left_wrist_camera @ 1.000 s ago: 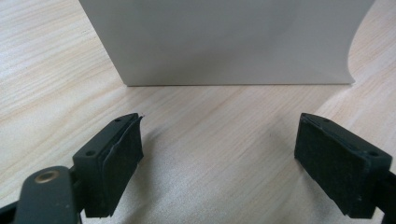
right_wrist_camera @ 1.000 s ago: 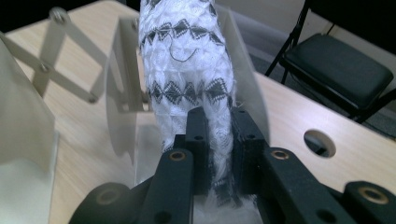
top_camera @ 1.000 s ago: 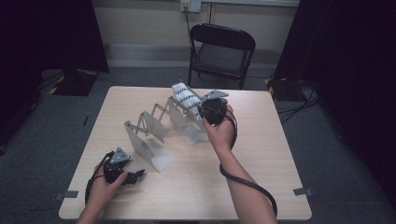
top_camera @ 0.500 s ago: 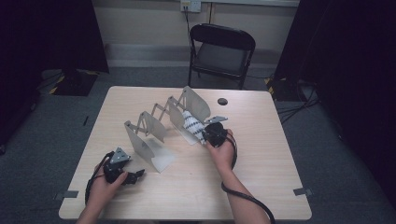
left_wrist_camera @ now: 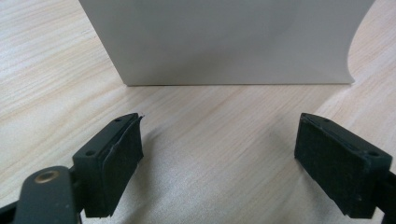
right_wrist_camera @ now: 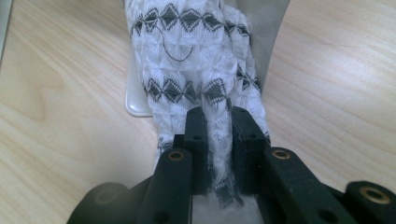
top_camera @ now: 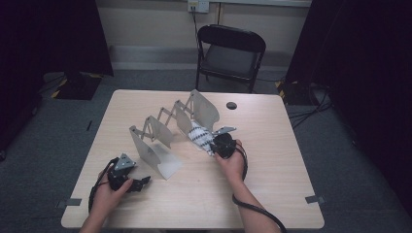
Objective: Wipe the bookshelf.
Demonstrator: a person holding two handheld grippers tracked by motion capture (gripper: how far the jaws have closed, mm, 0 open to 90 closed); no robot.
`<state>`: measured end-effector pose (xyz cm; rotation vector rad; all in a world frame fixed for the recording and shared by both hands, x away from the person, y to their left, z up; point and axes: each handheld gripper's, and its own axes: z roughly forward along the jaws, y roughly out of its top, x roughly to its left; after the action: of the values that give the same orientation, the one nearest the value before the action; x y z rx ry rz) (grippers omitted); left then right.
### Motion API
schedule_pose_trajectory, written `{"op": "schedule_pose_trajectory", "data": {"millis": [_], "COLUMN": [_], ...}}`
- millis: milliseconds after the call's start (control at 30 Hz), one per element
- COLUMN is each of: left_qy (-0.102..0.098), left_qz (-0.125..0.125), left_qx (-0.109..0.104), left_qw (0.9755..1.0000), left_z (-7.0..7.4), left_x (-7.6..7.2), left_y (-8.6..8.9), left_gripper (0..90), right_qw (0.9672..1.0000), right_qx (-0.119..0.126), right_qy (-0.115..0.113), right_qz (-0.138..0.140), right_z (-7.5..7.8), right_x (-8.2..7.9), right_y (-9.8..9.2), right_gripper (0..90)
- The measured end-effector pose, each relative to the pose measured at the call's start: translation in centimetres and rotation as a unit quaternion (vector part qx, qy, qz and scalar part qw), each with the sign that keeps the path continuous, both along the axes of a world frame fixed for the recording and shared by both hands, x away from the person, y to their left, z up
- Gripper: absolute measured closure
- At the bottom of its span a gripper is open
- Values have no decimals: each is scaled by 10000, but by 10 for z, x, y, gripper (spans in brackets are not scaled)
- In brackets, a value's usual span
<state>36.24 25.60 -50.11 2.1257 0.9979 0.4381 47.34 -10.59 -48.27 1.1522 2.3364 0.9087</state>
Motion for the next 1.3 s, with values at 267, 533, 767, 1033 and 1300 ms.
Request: {"op": "schedule_pose_trajectory", "data": {"millis": [267,533,767,1033,1300], "left_qy": [0,-1,-1,0,0], "left_qz": [0,0,3,2,2], "left_qx": [2,2,5,1,4], "left_qw": [10000,10000,10000,10000,10000], "left_z": [0,0,0,0,0], "left_x": [0,0,0,0,0], "left_y": [0,0,0,0,0], "left_gripper": [148,148,148,148,148], "right_qw": [9999,9985,9937,9929,9967], "right_qx": [145,336,549,338,185], "right_qy": [-36,-389,-942,-1102,-728], "right_qz": [-62,-171,-244,-307,-309], "right_z": [16,67,131,138,91], "right_x": [-5,-6,-4,3,7], "right_y": [-6,-12,-10,-8,-12], "right_gripper": [790,791,791,792,792]}}
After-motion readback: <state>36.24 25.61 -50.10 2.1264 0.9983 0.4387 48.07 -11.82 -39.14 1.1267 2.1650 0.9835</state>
